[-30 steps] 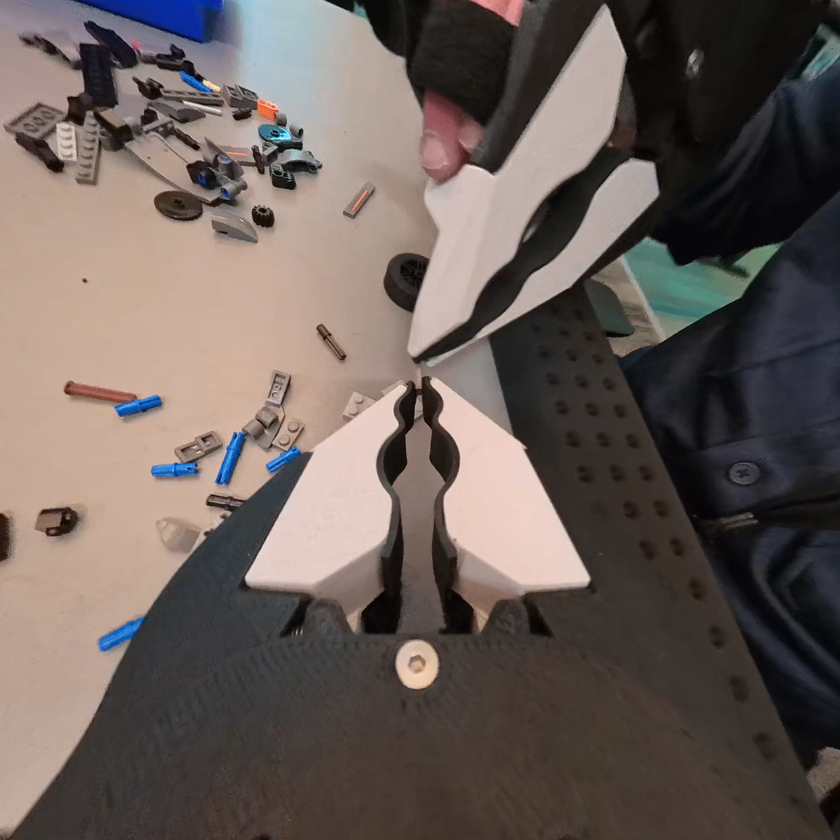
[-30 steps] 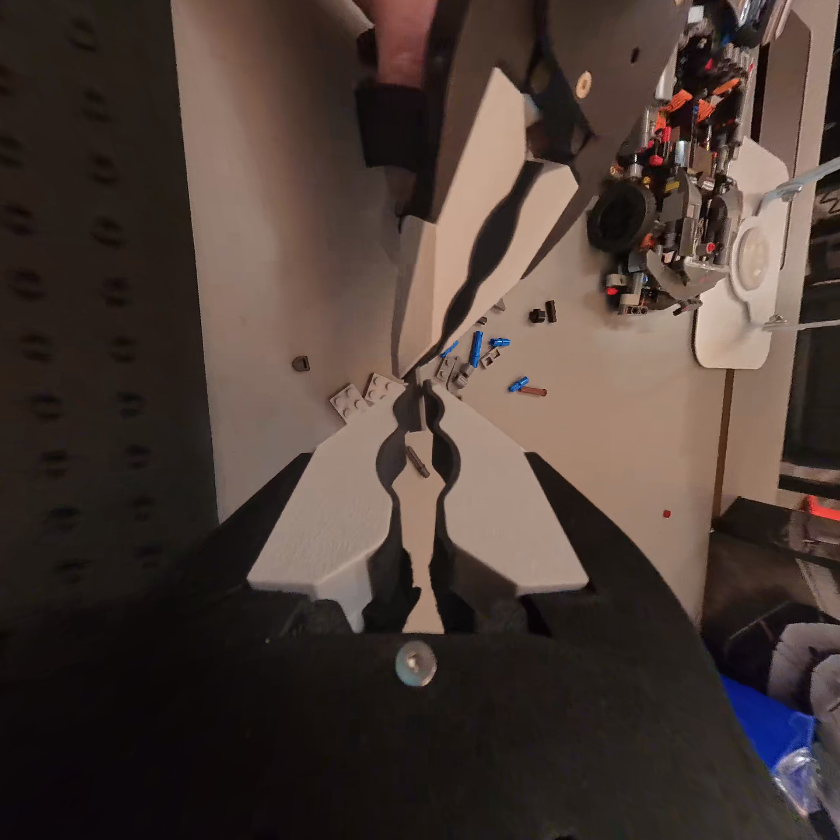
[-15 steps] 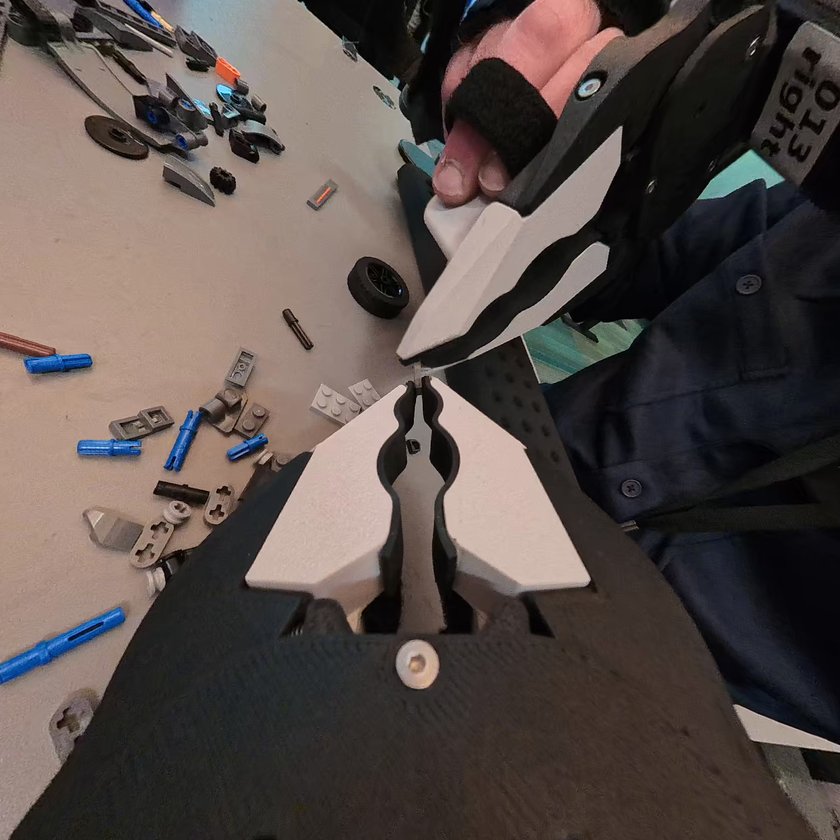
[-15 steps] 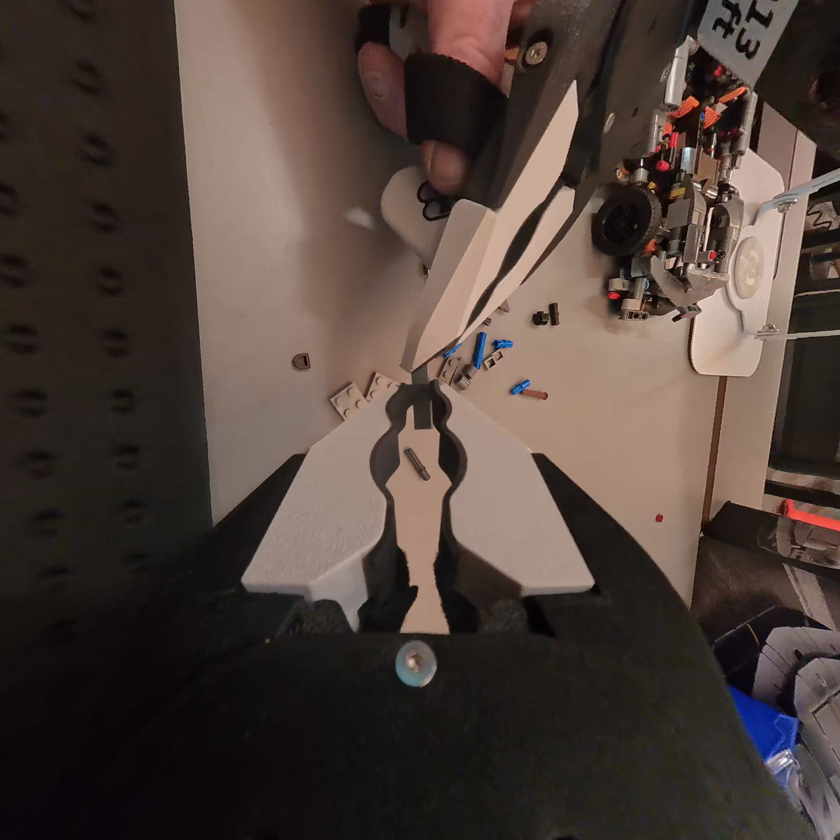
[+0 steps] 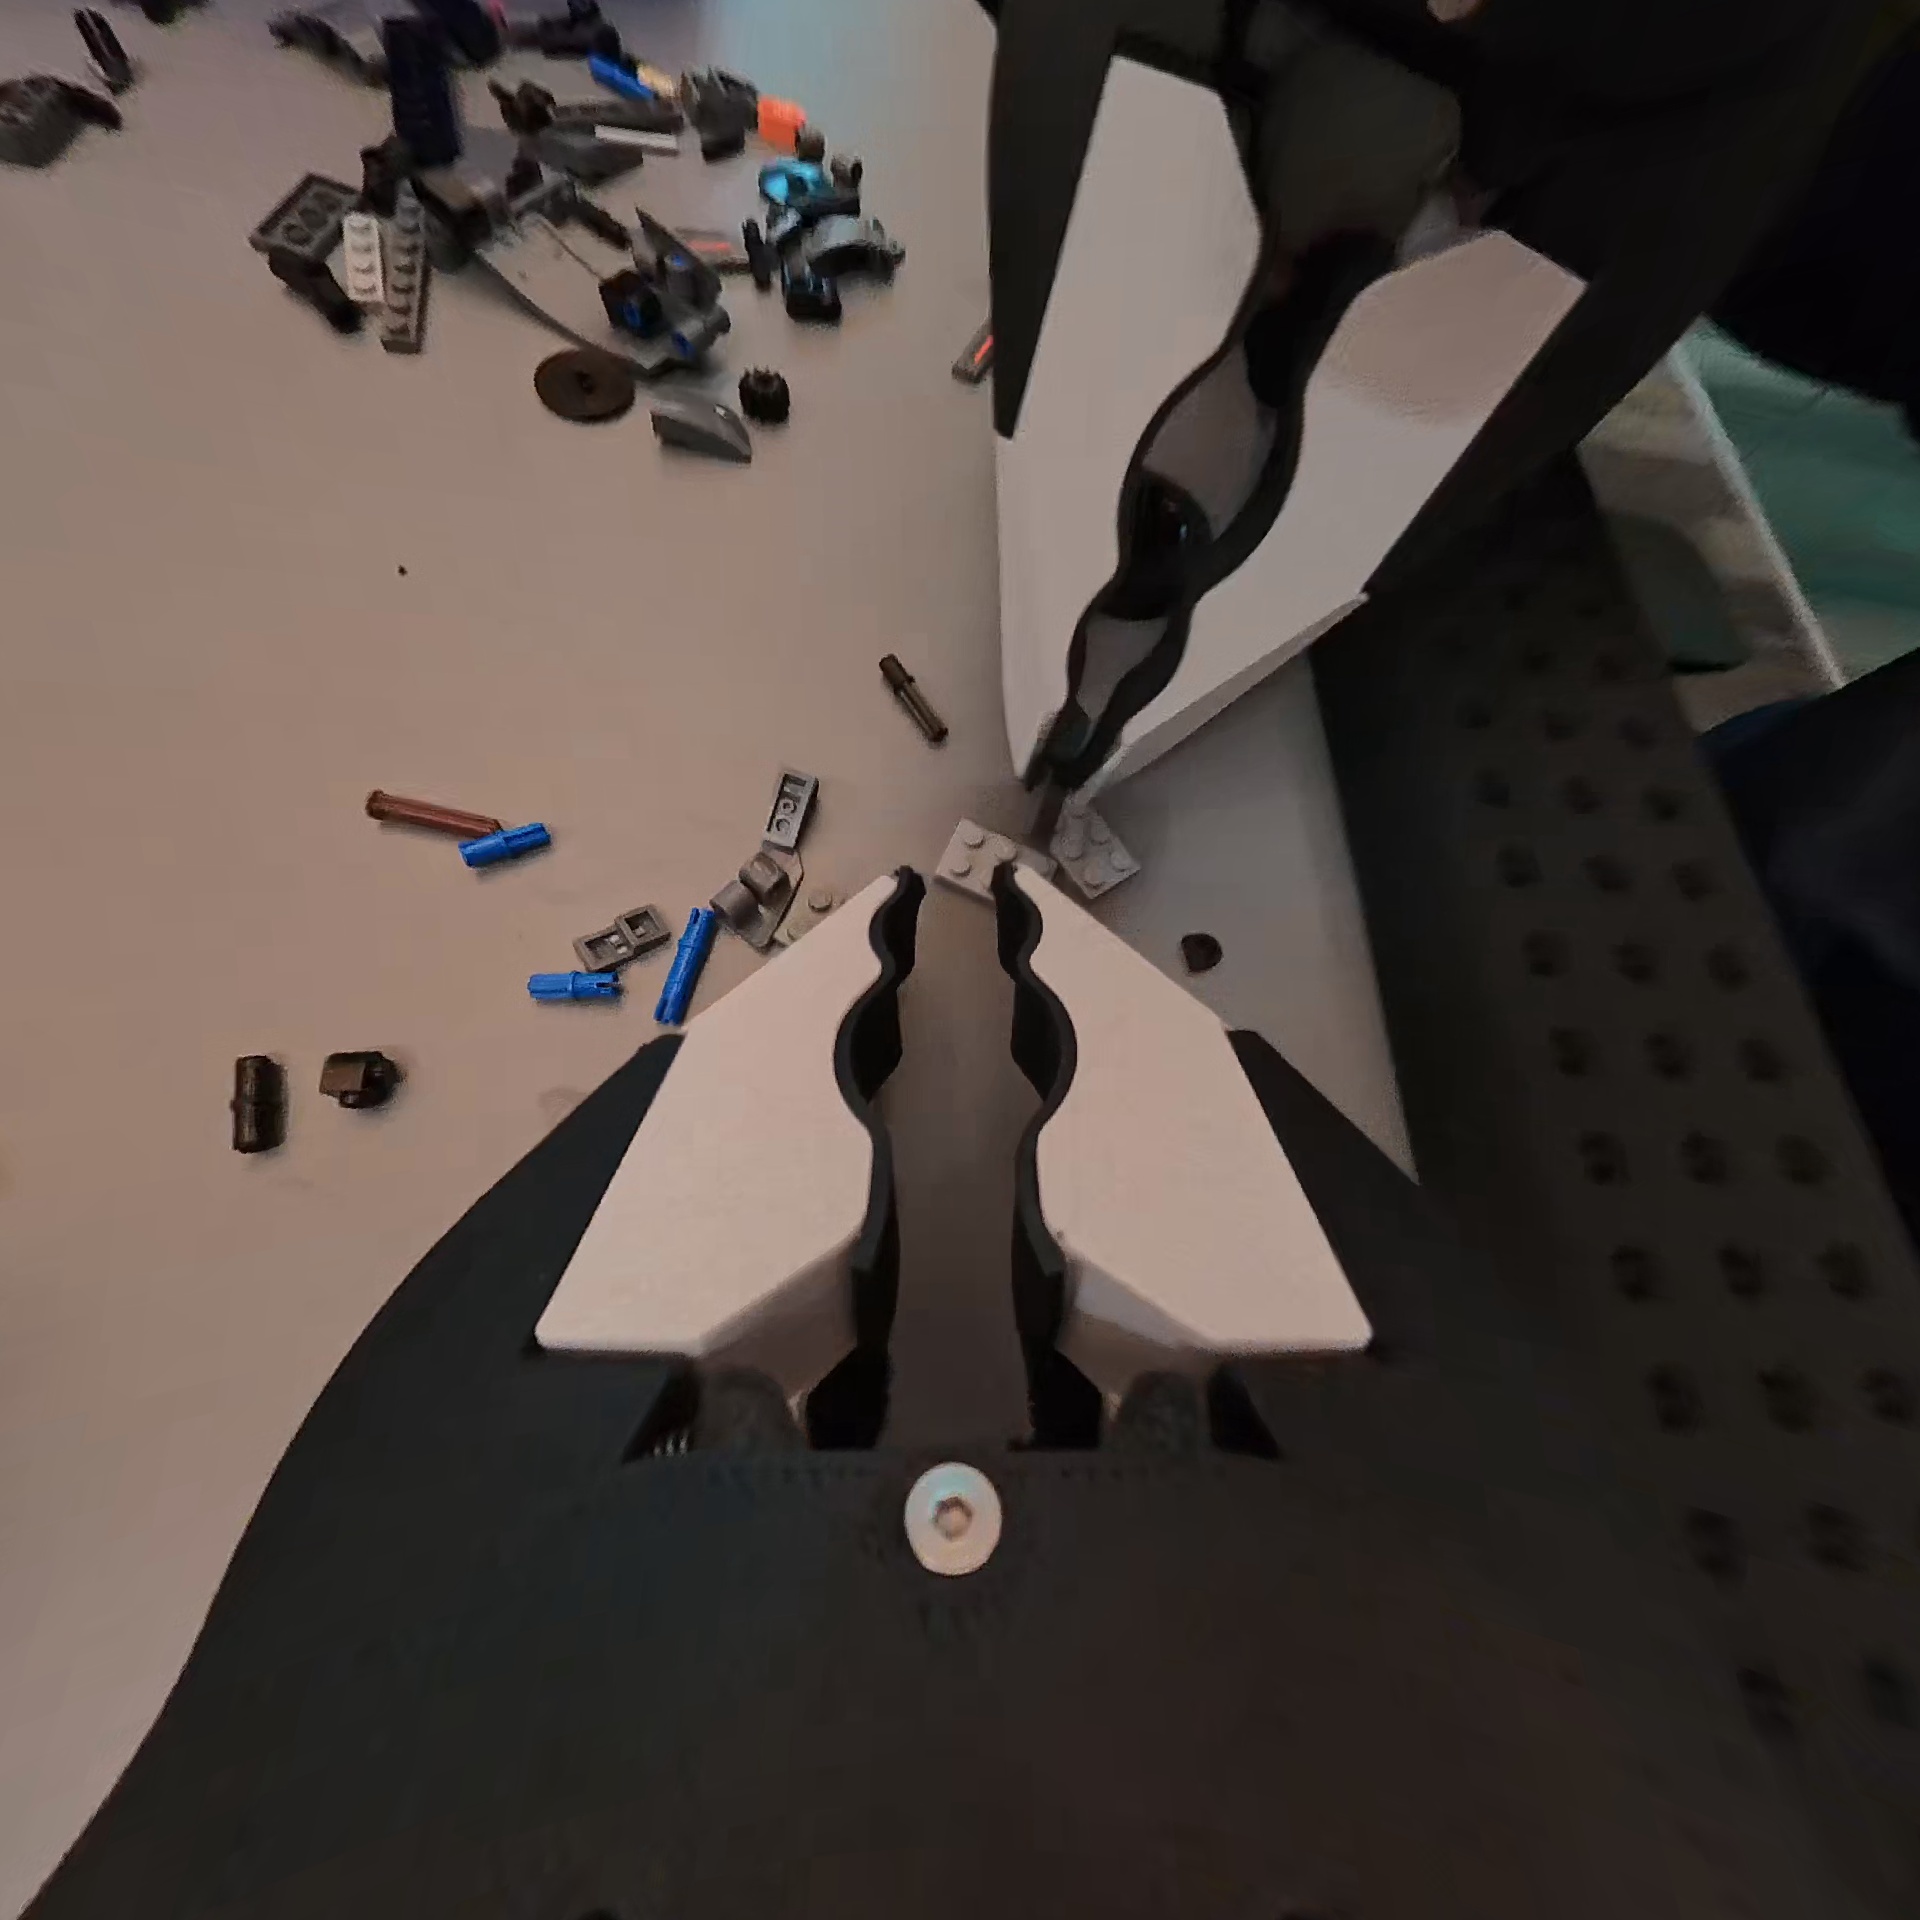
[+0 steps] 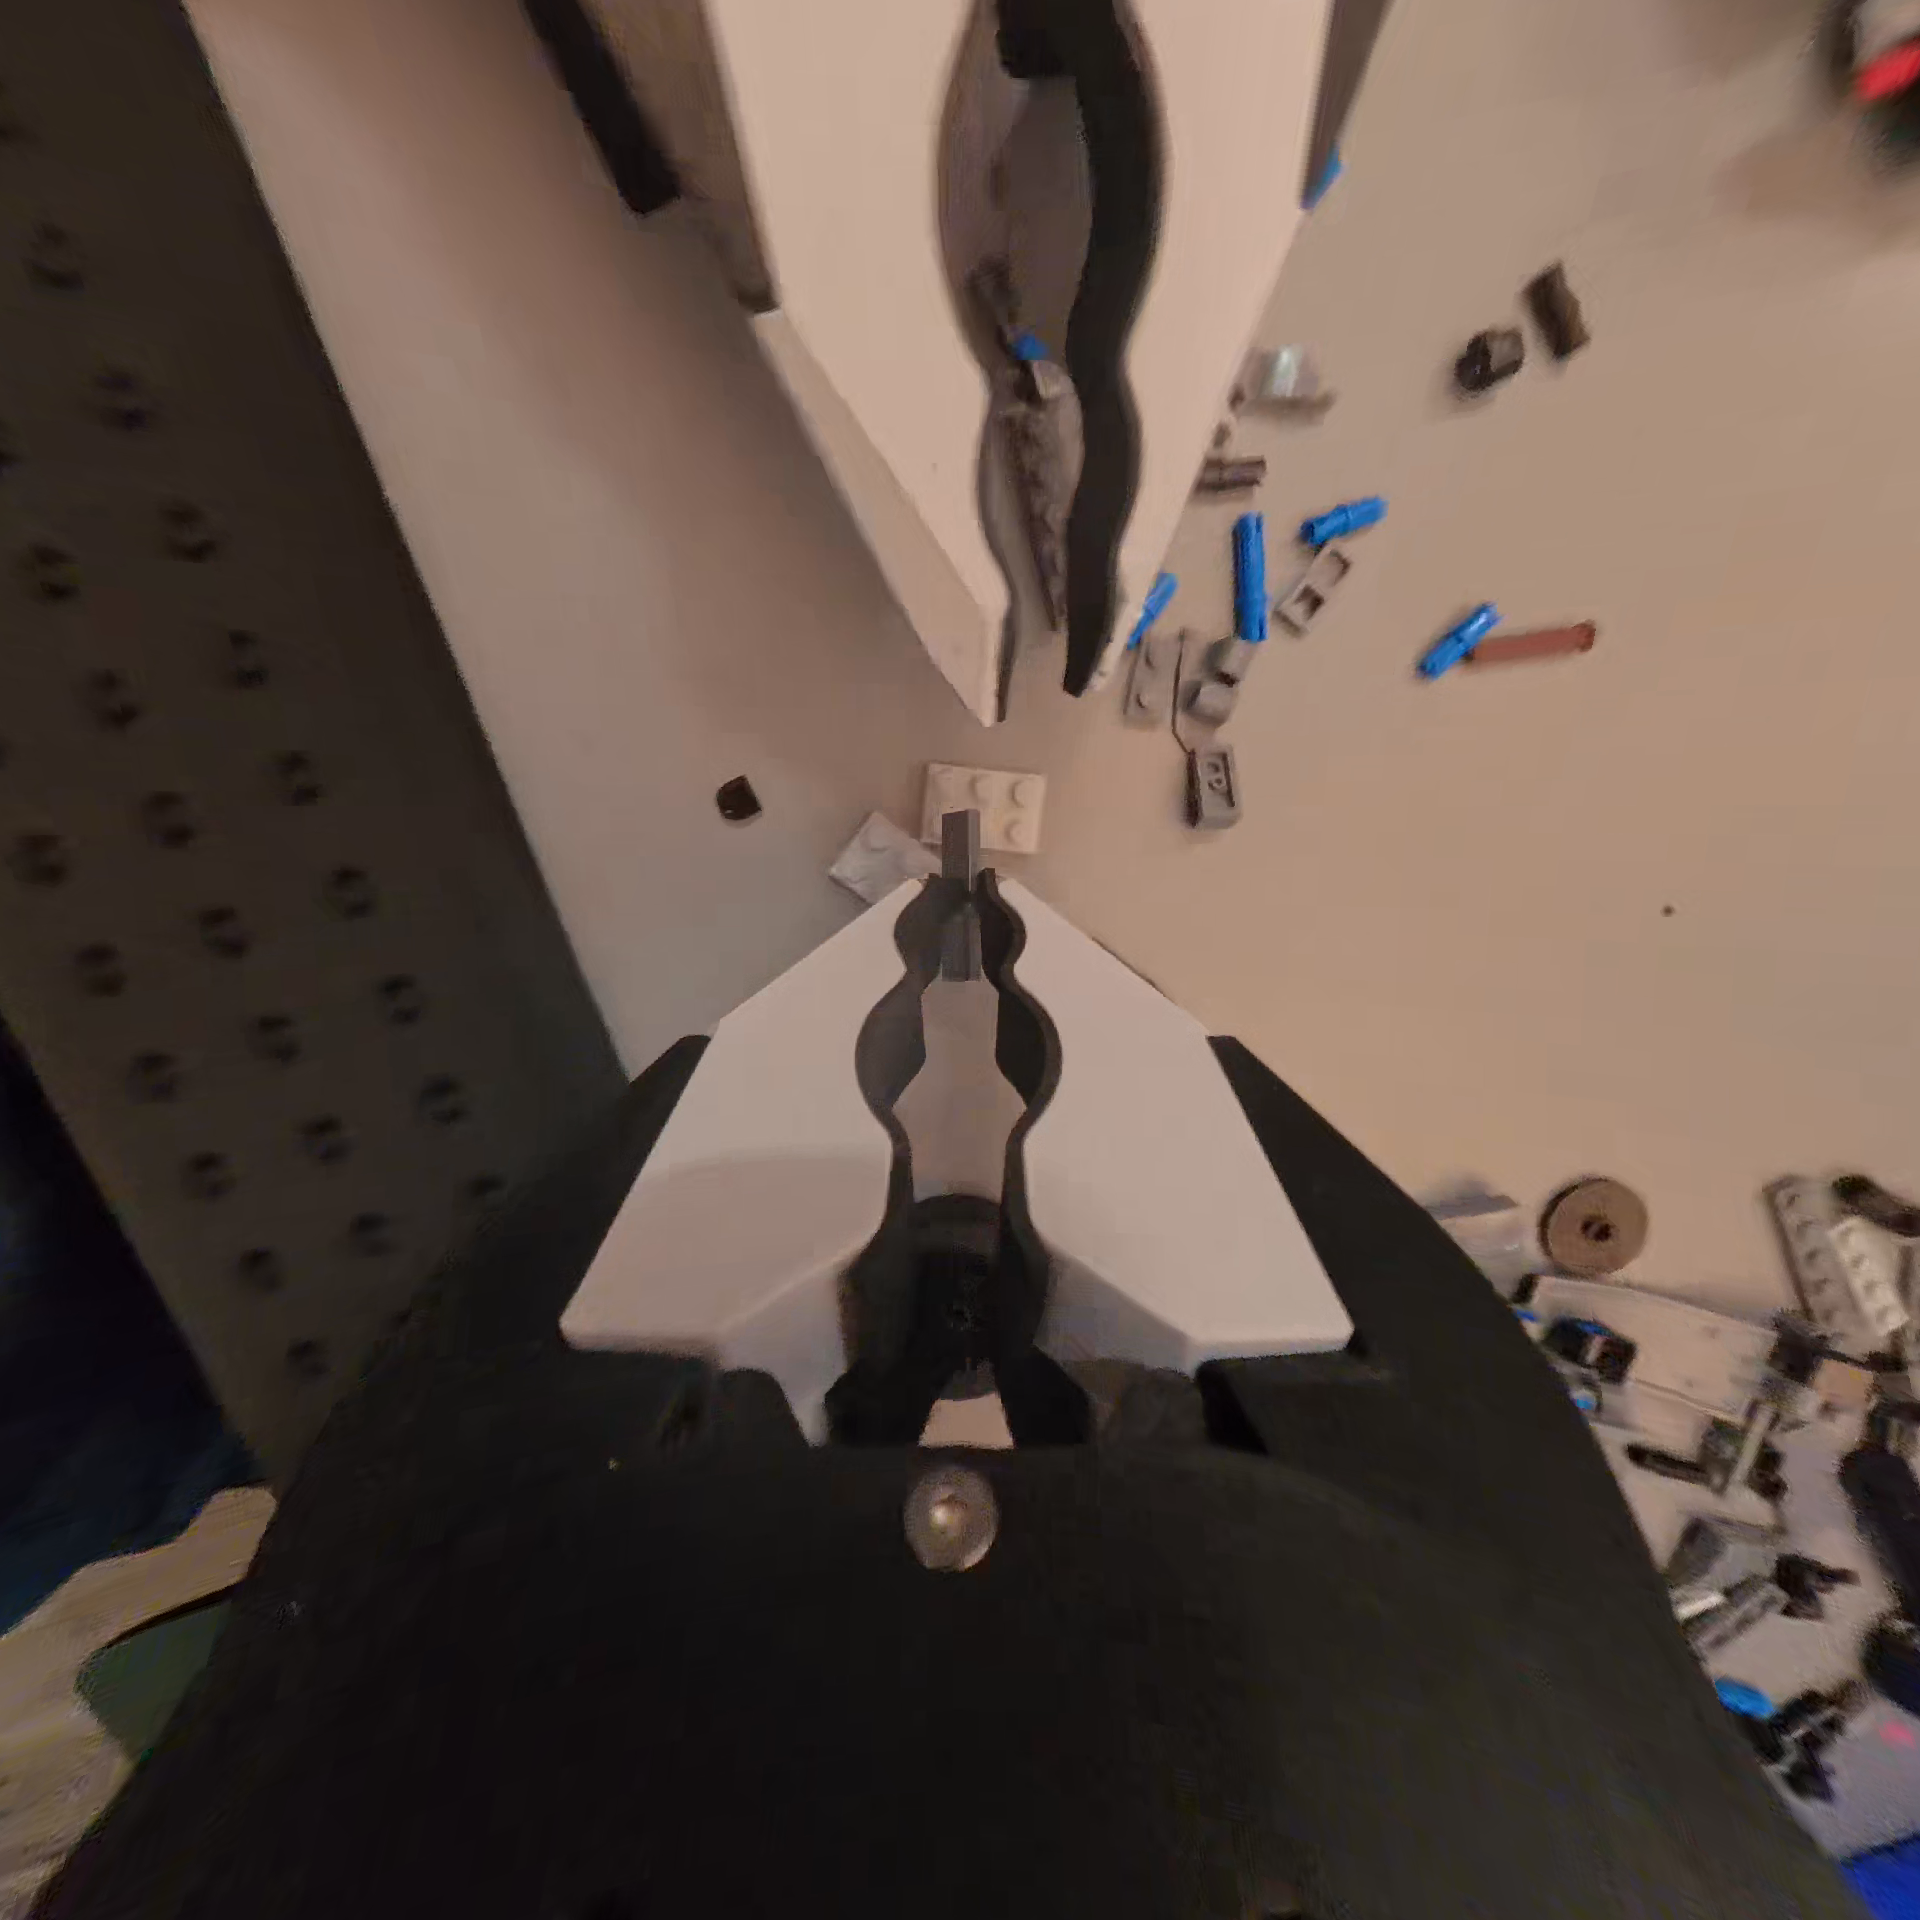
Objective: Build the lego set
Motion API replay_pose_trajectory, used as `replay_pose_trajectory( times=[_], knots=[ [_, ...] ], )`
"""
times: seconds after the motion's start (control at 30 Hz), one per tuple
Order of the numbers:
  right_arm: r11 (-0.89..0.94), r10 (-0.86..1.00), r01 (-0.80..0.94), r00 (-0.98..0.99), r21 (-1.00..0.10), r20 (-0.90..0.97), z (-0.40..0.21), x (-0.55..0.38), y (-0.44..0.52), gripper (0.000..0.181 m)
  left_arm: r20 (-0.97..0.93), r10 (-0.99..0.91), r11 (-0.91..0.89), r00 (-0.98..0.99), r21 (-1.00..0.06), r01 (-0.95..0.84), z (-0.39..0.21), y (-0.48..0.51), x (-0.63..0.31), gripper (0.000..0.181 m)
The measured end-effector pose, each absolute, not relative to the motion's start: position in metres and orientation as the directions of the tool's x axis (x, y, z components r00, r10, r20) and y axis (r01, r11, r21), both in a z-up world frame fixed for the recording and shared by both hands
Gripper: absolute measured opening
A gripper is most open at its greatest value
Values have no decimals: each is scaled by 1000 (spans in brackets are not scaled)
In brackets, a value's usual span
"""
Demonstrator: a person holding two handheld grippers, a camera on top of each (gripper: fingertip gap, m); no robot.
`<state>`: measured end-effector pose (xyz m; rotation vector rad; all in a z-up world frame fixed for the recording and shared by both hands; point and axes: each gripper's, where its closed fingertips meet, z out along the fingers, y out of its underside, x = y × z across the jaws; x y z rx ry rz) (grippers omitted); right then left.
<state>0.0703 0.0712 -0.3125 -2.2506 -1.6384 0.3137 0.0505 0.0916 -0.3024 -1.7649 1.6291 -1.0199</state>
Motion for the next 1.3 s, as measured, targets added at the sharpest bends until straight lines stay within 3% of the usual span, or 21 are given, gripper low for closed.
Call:
replay_pose_trajectory(
  times=[0.57, 1.3],
  knots=[
    [-455, 890, 790, 418, -412, -182, -319, 60, 77, 4, 75, -997, -67, 15, -765, -640, -313, 93, 57, 10],
    [-436, 898, 802, 416, -407, -142, -322, 60, 81, 5, -108, -994, 95, -24, -718, -690, -321, 89, 60, 0]
  ],
)
